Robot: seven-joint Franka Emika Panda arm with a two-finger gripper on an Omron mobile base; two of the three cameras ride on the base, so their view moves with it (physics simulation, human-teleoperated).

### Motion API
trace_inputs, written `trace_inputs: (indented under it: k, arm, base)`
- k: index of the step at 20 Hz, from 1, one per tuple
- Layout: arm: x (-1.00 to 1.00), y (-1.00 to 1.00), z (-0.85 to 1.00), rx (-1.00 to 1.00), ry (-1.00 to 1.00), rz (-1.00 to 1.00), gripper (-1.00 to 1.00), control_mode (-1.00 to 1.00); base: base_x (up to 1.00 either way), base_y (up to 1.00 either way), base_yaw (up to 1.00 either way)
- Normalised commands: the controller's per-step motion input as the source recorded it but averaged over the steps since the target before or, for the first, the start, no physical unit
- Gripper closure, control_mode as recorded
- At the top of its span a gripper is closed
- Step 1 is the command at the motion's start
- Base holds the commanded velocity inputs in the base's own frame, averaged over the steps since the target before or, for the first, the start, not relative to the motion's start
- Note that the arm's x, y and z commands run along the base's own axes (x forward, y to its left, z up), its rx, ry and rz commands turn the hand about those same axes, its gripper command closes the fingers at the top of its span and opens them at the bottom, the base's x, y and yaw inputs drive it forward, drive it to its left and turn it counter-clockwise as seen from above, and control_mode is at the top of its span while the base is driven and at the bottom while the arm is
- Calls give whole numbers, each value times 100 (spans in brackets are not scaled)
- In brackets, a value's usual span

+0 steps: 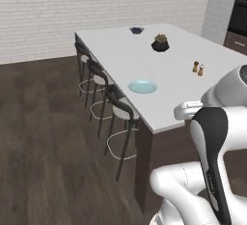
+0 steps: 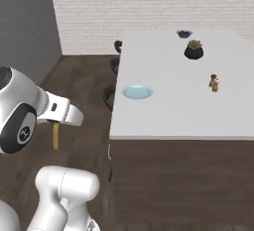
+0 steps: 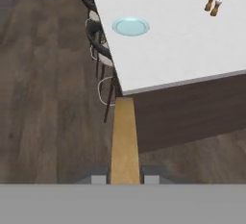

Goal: Start the toaster. Once the lever pops up, take the bread to the plate on the dining counter.

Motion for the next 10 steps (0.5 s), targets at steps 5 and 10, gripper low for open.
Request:
trace_inputs:
  k: [5,10]
  arm:
    - [0,0,0,0,0,0,100,100]
    - [0,0,0,0,0,0,100,100]
  base:
    - [23,100,-9]
    - [48,100,-27]
